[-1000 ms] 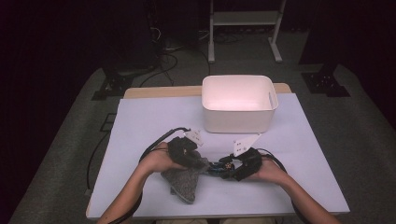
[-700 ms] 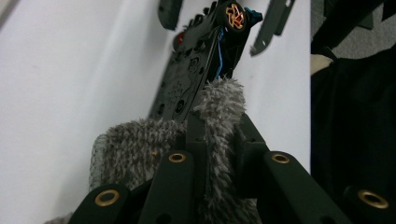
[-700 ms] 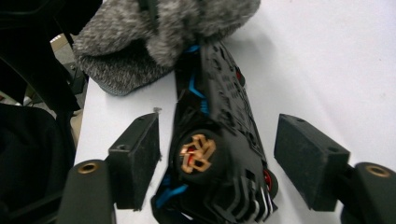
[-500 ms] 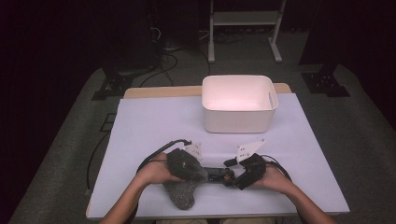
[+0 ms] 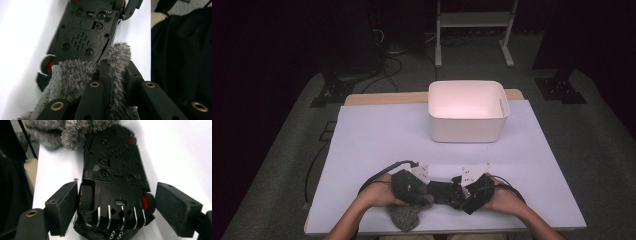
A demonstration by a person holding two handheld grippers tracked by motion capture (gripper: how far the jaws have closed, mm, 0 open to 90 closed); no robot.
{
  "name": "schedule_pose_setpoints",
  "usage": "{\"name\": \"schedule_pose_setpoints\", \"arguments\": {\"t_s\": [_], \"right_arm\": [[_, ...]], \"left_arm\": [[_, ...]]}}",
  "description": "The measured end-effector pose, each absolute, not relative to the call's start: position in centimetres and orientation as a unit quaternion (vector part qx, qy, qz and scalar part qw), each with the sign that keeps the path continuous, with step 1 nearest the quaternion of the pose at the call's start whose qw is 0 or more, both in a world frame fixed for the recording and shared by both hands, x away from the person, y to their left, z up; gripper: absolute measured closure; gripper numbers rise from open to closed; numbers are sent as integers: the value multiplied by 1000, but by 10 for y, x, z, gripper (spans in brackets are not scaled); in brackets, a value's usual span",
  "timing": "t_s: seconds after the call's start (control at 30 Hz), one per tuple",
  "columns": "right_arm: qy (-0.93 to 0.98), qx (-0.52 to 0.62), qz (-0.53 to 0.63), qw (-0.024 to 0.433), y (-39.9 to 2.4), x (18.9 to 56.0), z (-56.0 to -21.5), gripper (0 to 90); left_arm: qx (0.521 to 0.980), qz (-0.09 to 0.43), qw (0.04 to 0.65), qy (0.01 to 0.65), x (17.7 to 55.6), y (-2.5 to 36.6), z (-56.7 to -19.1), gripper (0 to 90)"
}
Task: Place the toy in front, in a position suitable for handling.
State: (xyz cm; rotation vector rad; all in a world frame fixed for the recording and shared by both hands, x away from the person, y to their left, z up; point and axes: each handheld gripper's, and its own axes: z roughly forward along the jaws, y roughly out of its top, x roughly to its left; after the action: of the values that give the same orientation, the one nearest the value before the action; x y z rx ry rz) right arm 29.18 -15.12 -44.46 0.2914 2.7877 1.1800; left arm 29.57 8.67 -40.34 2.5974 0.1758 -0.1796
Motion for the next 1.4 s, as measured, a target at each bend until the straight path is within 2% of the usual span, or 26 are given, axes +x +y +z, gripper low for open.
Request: {"name": "schedule_pose_setpoints", "arguments": {"t_s": [0.2, 0.37, 0.7, 0.87, 1.0, 1.17, 1.4], "right_arm": [[916, 108, 385, 28, -153, 292, -452, 183], [913, 117, 390, 0, -160, 296, -457, 219], [923, 39, 379, 43, -158, 298, -455, 229], [918, 57, 392, 28, -161, 301, -457, 221], [916, 72, 394, 26, -168, 299, -458, 208], [906, 88, 413, 21, -175, 298, -457, 215], [912, 84, 401, 24, -173, 297, -462, 214]], "left_arm": [[955, -64, 282, 71, 297, 92, -401, 786], [948, -60, 302, 78, 303, 99, -390, 786], [948, -49, 300, 93, 319, 91, -387, 784], [950, -68, 293, 88, 321, 77, -403, 780], [946, -75, 299, 96, 319, 82, -407, 779], [942, -74, 310, 102, 318, 87, -409, 743], [941, -48, 314, 115, 311, 95, -396, 553]]}}
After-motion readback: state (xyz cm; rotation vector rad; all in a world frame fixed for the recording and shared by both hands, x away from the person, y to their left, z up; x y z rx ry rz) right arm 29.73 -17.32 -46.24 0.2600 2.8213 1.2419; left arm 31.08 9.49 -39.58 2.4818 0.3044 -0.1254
